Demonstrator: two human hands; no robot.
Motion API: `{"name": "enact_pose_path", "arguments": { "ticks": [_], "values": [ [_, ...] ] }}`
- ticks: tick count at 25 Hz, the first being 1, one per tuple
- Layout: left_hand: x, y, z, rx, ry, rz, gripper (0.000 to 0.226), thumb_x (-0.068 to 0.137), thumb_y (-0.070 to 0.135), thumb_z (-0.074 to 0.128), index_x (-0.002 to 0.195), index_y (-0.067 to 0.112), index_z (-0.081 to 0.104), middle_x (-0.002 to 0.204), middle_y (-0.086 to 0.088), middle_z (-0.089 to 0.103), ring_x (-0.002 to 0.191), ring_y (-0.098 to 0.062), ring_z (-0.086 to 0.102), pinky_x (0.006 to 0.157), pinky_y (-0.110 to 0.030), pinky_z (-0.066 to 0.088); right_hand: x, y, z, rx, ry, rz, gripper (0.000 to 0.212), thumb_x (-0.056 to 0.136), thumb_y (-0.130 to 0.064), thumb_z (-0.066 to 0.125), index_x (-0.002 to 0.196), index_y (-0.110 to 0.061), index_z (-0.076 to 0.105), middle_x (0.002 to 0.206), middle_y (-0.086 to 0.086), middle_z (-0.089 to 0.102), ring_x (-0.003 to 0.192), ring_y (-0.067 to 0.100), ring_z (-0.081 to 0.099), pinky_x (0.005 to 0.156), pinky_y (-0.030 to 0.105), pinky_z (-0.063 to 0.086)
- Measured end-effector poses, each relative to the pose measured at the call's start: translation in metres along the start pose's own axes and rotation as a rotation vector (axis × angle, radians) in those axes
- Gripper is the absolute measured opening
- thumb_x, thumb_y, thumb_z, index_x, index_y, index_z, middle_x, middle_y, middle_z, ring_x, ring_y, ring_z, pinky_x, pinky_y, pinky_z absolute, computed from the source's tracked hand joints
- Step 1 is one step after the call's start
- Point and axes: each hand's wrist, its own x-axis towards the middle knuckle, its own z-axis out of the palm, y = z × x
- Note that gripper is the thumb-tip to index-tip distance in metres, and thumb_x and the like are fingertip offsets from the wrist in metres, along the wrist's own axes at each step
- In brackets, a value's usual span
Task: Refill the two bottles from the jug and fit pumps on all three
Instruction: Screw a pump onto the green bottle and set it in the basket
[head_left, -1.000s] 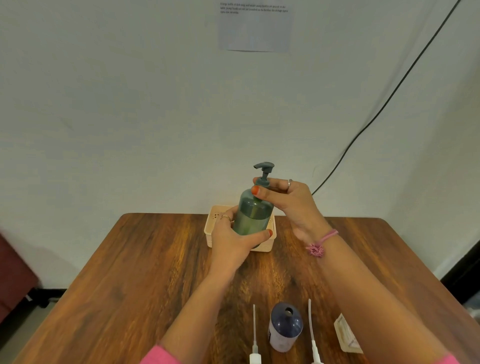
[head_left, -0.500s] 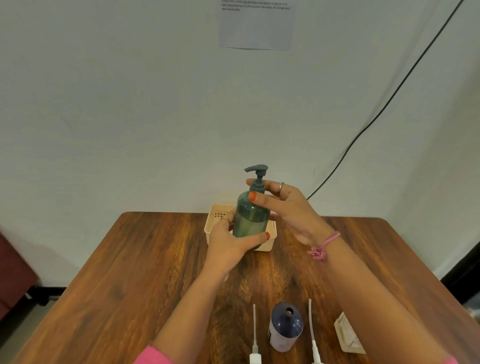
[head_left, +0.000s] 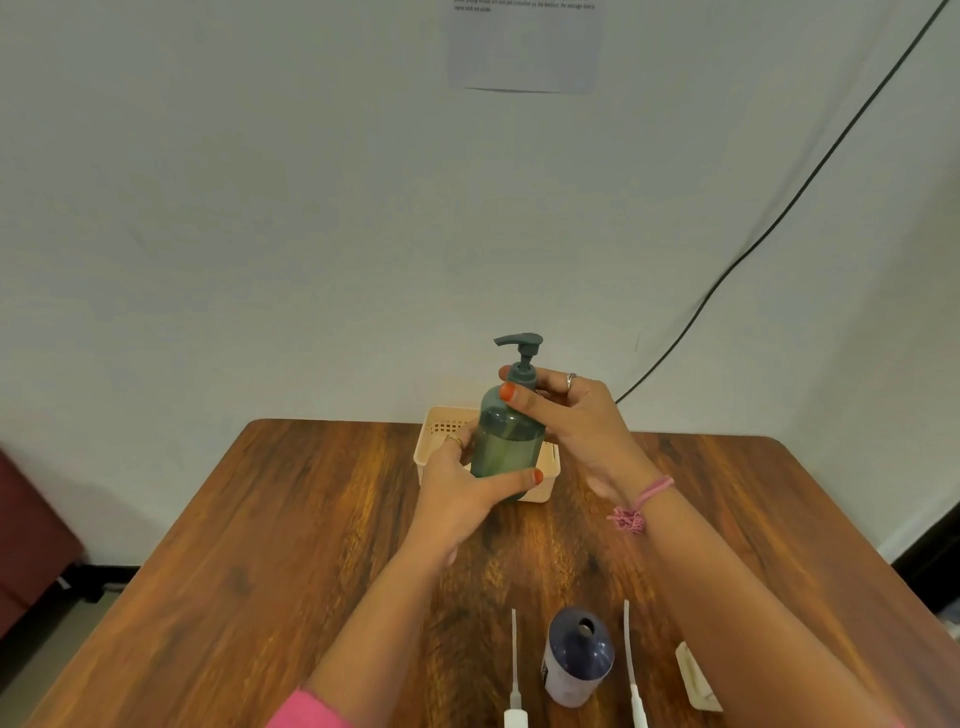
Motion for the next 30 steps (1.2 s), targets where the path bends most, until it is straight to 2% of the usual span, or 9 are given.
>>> {"name": "enact_pose_path", "arguments": {
  "ticks": [3,5,9,13,15,18,21,25,30],
  "values": [
    [0.006,-0.006,-0.004,-0.033,0.010,-0.039,0.082,0.058,0.034,0.088,0.130,0.025,0.050,0.124,0.006,0.059,0.115,-0.012,0.055,0.099,-0.038,0.049,0.002,0.008,-0.005,-0.100,-0.126,0.118,0.081,0.058,-0.041,0.085,0.130,-0.026,0.051,0.125,-0.004,0.063,0.113,0.014,0.061,0.094,0.038,0.053],
    [0.010,-0.009,-0.007,-0.056,0.013,-0.053,0.081,0.058,0.032,0.088,0.129,0.025,0.051,0.122,0.006,0.061,0.114,-0.013,0.057,0.099,-0.039,0.049,0.001,0.018,-0.002,-0.254,-0.141,0.140,0.091,0.057,-0.044,0.087,0.135,-0.028,0.043,0.129,-0.009,0.056,0.114,0.011,0.058,0.095,0.036,0.051],
    [0.020,-0.012,-0.011,-0.067,-0.028,-0.037,0.075,0.062,0.020,0.086,0.129,0.022,0.052,0.117,0.006,0.064,0.108,-0.013,0.061,0.094,-0.037,0.052,0.004,0.034,0.012,-0.334,-0.034,0.072,0.075,0.063,-0.038,0.085,0.126,-0.025,0.046,0.117,-0.014,0.057,0.102,0.001,0.058,0.084,0.021,0.051],
    [0.036,-0.013,-0.018,-0.073,-0.044,-0.022,0.068,0.067,0.008,0.082,0.127,0.020,0.053,0.110,0.010,0.064,0.100,-0.001,0.060,0.072,-0.012,0.051,0.024,0.045,0.023,-0.337,0.068,0.039,0.067,0.065,-0.034,0.084,0.122,-0.022,0.051,0.110,-0.010,0.061,0.098,0.007,0.062,0.079,0.019,0.053],
    [0.047,-0.017,-0.021,-0.061,-0.052,-0.029,0.073,0.066,0.008,0.083,0.131,0.019,0.050,0.113,0.010,0.062,0.098,0.001,0.059,0.070,-0.011,0.050,0.037,0.051,0.025,-0.366,0.086,0.050,0.066,0.063,-0.034,0.086,0.119,-0.021,0.053,0.107,-0.010,0.062,0.094,0.005,0.063,0.072,0.015,0.052],
    [0.066,-0.030,-0.027,0.006,-0.027,-0.074,0.083,0.067,0.014,0.084,0.139,0.019,0.042,0.129,0.008,0.054,0.116,-0.006,0.051,0.085,-0.018,0.047,0.062,0.066,0.027,-0.375,0.101,0.092,0.067,0.061,-0.033,0.087,0.117,-0.020,0.054,0.106,-0.011,0.062,0.098,0.009,0.062,0.080,0.021,0.051],
    [0.085,-0.046,-0.042,0.021,0.074,-0.141,0.081,0.074,0.018,0.080,0.142,0.019,0.037,0.141,0.002,0.047,0.125,-0.015,0.047,0.099,-0.035,0.046,0.091,0.089,0.027,-0.420,0.104,0.158,0.071,0.063,-0.026,0.087,0.123,-0.016,0.050,0.114,-0.004,0.059,0.104,0.012,0.057,0.090,0.025,0.048],
    [0.105,-0.072,-0.067,-0.012,0.182,-0.220,0.059,0.084,0.012,0.069,0.137,0.016,0.043,0.129,0.000,0.055,0.105,-0.010,0.055,0.072,-0.017,0.047,0.131,0.131,0.029,-0.463,0.165,0.251,0.075,0.065,-0.025,0.086,0.127,-0.013,0.046,0.123,0.003,0.058,0.105,0.015,0.053,0.096,0.031,0.046],
    [0.121,-0.110,-0.085,0.021,0.203,-0.280,0.048,0.087,0.011,0.065,0.132,0.015,0.049,0.118,0.000,0.059,0.095,-0.004,0.057,0.072,-0.016,0.046,0.172,0.188,0.037,-0.524,0.181,0.346,0.074,0.065,-0.027,0.085,0.126,-0.012,0.045,0.123,0.006,0.058,0.111,0.024,0.056,0.098,0.034,0.045]
  ]
}}
